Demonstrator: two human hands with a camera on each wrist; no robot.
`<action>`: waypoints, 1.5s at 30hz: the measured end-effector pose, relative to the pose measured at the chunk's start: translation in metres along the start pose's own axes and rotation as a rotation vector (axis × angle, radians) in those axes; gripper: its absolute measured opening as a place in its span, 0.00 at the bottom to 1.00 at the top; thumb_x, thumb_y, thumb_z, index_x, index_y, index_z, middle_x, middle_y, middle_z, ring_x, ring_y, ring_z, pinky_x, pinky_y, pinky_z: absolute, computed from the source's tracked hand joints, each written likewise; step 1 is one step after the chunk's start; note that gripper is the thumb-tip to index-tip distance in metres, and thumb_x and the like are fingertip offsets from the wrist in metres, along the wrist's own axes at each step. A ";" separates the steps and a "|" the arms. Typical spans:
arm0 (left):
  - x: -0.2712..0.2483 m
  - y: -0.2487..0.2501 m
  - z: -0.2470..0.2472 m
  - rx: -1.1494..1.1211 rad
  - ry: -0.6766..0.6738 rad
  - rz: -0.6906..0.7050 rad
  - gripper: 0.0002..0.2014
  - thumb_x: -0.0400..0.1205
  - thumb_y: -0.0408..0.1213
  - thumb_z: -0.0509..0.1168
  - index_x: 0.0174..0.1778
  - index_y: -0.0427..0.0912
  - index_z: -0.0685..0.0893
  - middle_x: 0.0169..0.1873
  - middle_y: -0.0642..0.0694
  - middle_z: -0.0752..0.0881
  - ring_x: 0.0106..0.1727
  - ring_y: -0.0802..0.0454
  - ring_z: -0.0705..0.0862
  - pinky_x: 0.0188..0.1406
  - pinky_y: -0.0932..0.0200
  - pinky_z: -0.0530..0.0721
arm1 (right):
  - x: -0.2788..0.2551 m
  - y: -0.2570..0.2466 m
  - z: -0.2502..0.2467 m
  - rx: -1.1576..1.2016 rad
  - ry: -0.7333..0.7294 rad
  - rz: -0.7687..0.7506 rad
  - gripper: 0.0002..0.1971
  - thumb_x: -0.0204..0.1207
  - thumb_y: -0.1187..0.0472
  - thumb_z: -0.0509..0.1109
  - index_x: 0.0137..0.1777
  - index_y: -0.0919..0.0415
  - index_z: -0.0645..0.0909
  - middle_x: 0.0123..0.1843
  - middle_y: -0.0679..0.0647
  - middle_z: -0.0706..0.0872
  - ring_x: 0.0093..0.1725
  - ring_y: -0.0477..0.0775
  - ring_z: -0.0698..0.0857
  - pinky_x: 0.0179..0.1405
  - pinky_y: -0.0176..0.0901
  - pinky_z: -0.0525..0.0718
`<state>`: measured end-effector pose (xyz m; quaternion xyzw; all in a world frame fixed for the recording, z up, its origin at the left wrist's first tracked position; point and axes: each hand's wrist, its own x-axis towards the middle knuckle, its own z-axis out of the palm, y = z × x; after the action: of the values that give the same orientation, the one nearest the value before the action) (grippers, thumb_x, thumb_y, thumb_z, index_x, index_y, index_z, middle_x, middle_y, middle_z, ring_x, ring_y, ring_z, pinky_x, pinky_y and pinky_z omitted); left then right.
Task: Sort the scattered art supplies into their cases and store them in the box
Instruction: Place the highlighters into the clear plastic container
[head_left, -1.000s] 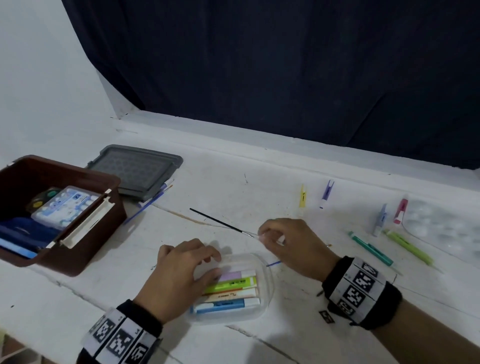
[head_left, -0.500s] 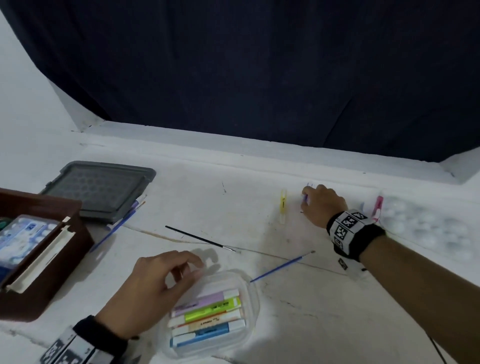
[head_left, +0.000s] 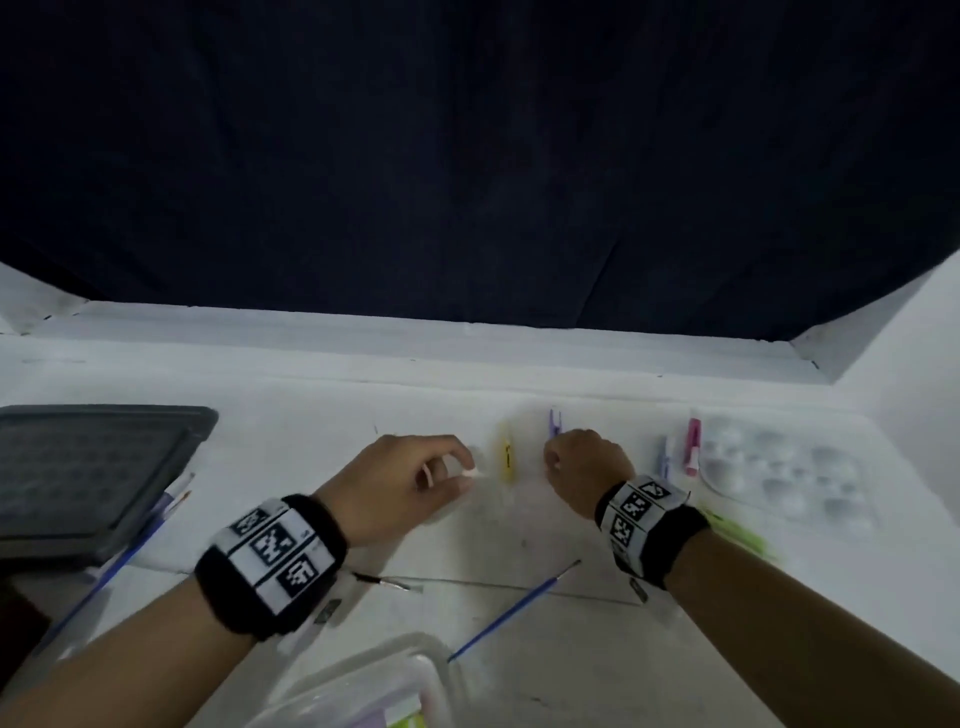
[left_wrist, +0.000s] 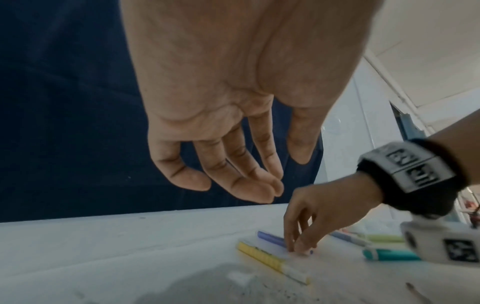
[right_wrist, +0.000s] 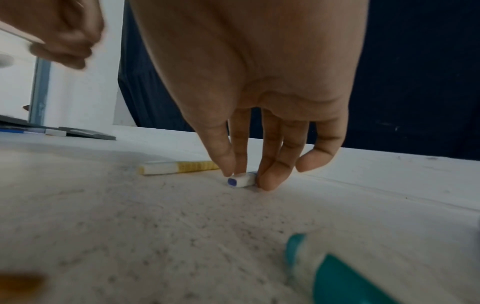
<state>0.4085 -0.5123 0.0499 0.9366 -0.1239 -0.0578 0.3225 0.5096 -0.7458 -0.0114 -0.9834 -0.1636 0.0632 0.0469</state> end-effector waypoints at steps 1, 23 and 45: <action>0.018 -0.001 0.003 0.010 -0.023 -0.001 0.08 0.84 0.52 0.66 0.57 0.58 0.84 0.38 0.56 0.86 0.38 0.60 0.84 0.37 0.71 0.77 | -0.002 0.001 0.000 0.022 0.006 0.012 0.09 0.81 0.59 0.62 0.51 0.57 0.84 0.52 0.56 0.86 0.49 0.61 0.87 0.51 0.49 0.85; 0.071 0.001 0.048 0.426 -0.359 0.025 0.11 0.80 0.32 0.61 0.53 0.54 0.77 0.49 0.49 0.75 0.50 0.48 0.79 0.48 0.56 0.75 | -0.136 -0.007 -0.014 1.286 0.125 0.216 0.11 0.78 0.78 0.65 0.47 0.63 0.84 0.37 0.61 0.90 0.35 0.59 0.90 0.48 0.60 0.89; -0.246 -0.011 0.027 -0.205 0.451 -0.276 0.25 0.83 0.30 0.67 0.70 0.61 0.77 0.46 0.56 0.83 0.45 0.52 0.86 0.46 0.58 0.86 | -0.192 -0.102 -0.009 0.762 -0.168 -0.503 0.07 0.84 0.61 0.65 0.53 0.47 0.80 0.40 0.45 0.80 0.34 0.41 0.77 0.37 0.39 0.79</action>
<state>0.1689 -0.4539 0.0285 0.8963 0.0863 0.0962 0.4242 0.2983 -0.7131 0.0304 -0.8172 -0.3656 0.1850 0.4053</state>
